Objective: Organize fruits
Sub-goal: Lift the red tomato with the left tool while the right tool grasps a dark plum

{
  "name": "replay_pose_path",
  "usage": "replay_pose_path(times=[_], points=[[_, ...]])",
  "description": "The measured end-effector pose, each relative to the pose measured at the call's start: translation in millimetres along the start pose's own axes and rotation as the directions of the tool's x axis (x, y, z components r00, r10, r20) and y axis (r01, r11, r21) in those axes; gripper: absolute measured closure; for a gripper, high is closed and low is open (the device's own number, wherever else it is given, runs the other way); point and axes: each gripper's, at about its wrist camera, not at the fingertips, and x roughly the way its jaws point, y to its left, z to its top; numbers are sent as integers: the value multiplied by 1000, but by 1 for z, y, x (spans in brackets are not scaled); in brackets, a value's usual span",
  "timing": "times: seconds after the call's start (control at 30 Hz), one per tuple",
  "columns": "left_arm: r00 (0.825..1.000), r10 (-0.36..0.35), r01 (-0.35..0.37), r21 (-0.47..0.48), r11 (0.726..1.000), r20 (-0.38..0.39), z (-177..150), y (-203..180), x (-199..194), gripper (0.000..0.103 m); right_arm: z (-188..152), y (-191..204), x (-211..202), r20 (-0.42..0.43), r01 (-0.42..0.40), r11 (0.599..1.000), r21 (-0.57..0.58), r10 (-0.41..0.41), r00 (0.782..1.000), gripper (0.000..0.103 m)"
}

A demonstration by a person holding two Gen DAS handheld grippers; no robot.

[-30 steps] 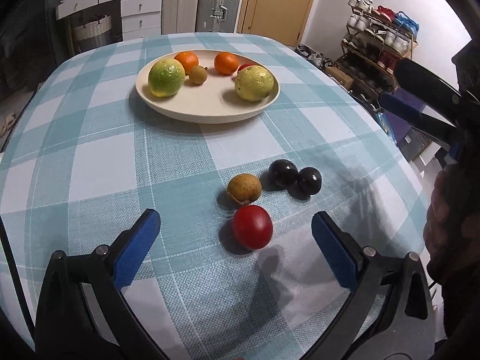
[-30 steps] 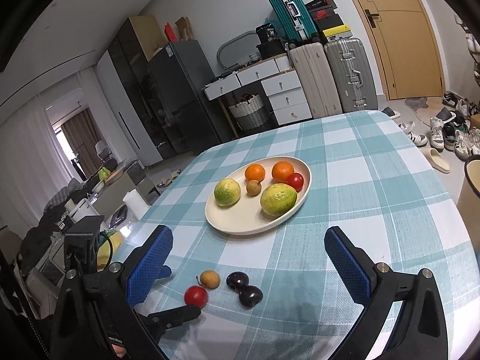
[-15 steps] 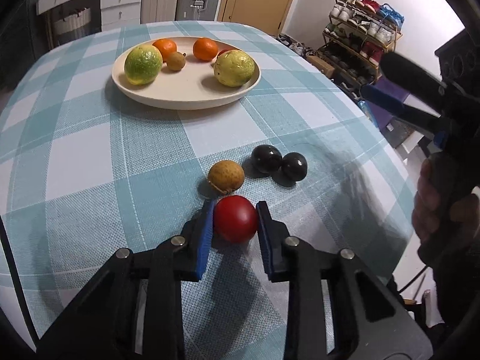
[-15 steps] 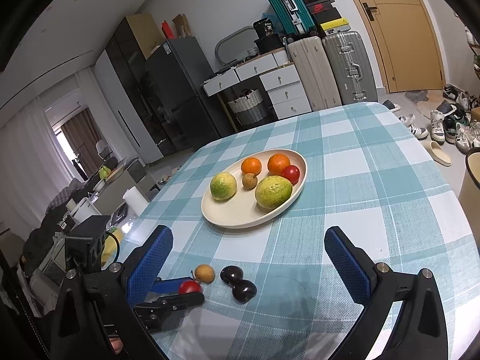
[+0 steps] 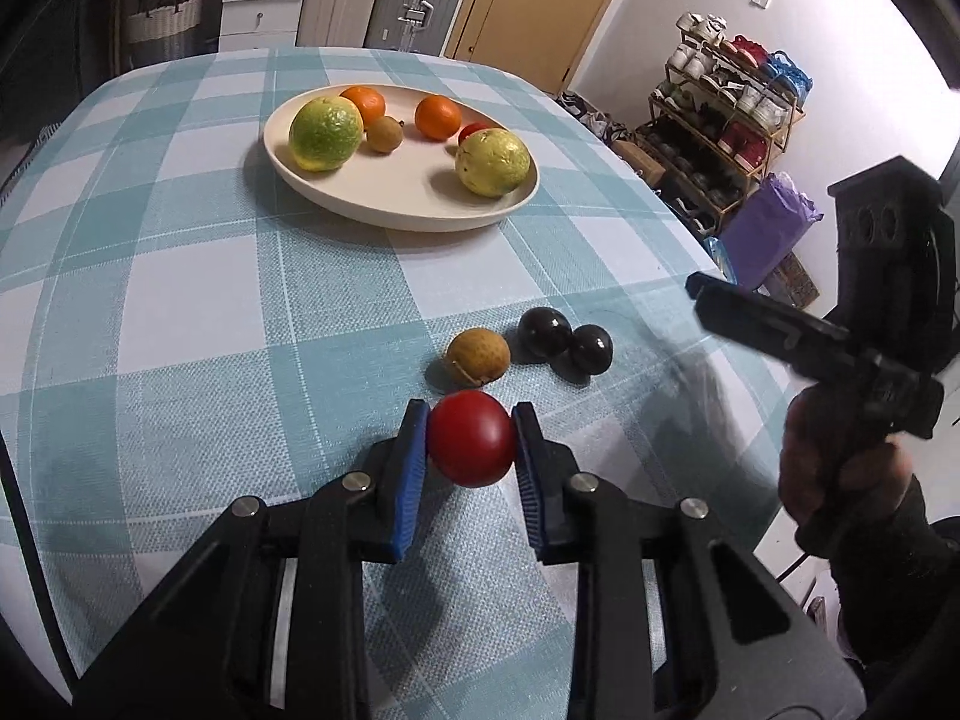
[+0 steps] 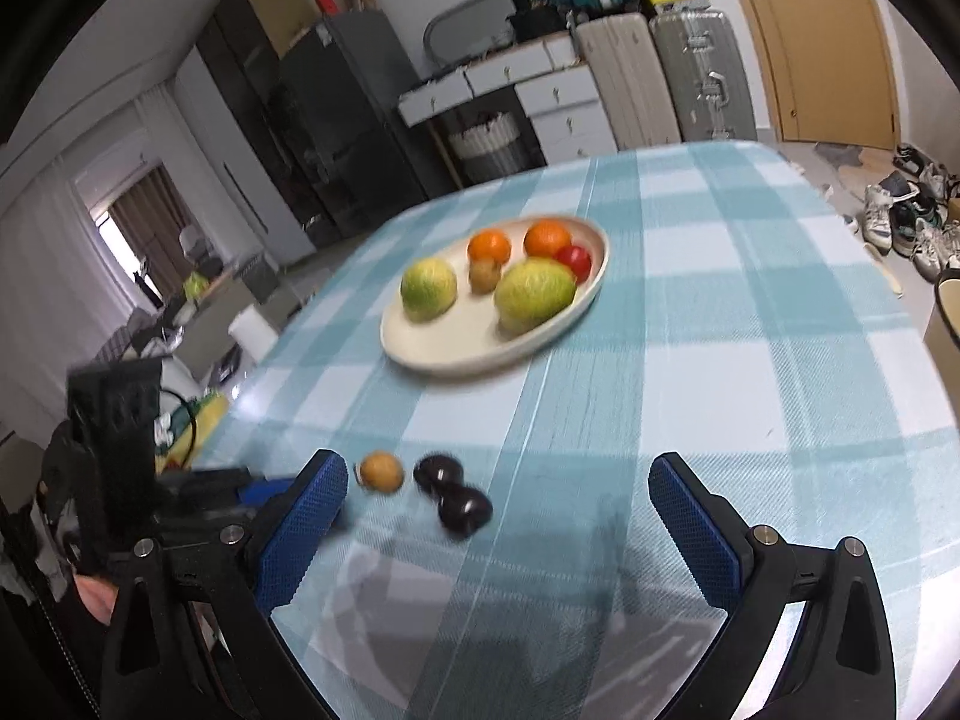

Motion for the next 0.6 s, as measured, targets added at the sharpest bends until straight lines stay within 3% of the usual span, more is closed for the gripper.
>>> replay_pose_path(times=[0.37, 0.57, 0.6], points=[[1000, 0, 0, -17, 1000, 8, -4, 8, -6, 78, -7, 15, 24, -50, -40, 998, -45, 37, 998, 4], [1000, 5, -4, -33, 999, 1, -5, 14, -6, 78, -10, 11, 41, -121, -25, 999, -23, 22, 992, 27], [1000, 2, -2, -37, 999, 1, -6, 15, -6, 78, -10, 11, 43, -131, -33, 999, -16, 31, 991, 35]])
